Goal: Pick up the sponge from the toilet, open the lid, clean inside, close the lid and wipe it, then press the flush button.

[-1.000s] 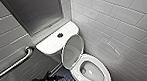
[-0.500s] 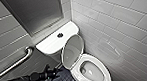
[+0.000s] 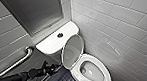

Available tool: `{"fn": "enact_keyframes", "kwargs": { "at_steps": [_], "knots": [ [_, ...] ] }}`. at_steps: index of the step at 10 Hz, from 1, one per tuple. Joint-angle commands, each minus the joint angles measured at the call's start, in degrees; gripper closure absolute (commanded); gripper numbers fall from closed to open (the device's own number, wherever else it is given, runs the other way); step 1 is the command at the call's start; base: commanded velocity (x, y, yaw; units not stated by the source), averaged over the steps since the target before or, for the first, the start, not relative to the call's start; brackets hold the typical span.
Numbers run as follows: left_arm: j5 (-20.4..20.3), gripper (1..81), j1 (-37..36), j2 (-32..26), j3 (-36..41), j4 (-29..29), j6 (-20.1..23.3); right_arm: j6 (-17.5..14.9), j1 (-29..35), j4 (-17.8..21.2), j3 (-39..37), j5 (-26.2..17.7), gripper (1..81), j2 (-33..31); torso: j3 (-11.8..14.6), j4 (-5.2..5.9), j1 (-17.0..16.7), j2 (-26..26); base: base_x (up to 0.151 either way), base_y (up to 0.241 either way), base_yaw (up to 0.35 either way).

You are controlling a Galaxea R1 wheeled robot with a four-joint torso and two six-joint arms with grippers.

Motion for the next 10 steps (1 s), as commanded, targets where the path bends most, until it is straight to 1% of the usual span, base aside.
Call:
{"fn": "enact_keyframes", "kwargs": {
  "at_steps": [1, 5, 7, 8, 10],
  "knots": [
    [3.2, 1.0, -6.2, 0.3, 1.3, -1.0, -0.1, -0.1, -0.9, -1.1, 1.5, -4.4, 81.1, -1.6, 0.0, 0.0, 0.0, 0.0, 0.0, 0.0, 0.0],
    [4.1, 1.0, -5.7, 4.6, 1.8, 0.2, 0.0, -0.1, -0.8, -1.1, 1.4, -4.4, 81.1, -1.6, 0.0, 0.0, 0.0, 0.0, 0.0, 0.0, 0.0],
    [4.1, 1.0, -5.4, 4.9, 1.7, 0.7, 0.1, -0.1, -0.8, -1.1, 1.5, -4.4, 81.1, -1.4, 0.0, 0.0, 0.0, 0.0, 0.0, 0.0, 0.0],
    [4.1, 1.0, -5.5, 3.4, 2.0, 0.6, 0.1, -0.1, -0.9, -1.1, 1.4, -4.4, 81.1, -1.4, 0.0, 0.0, 0.0, 0.0, 0.0, 0.0, 0.0],
    [4.1, 1.0, -5.4, -1.8, 4.2, 0.3, 0.1, -0.1, -0.5, -1.1, 1.7, -4.4, 81.1, -1.4, 0.0, 0.0, 0.0, 0.0, 0.0, 0.0, 0.0]
  ]
}}
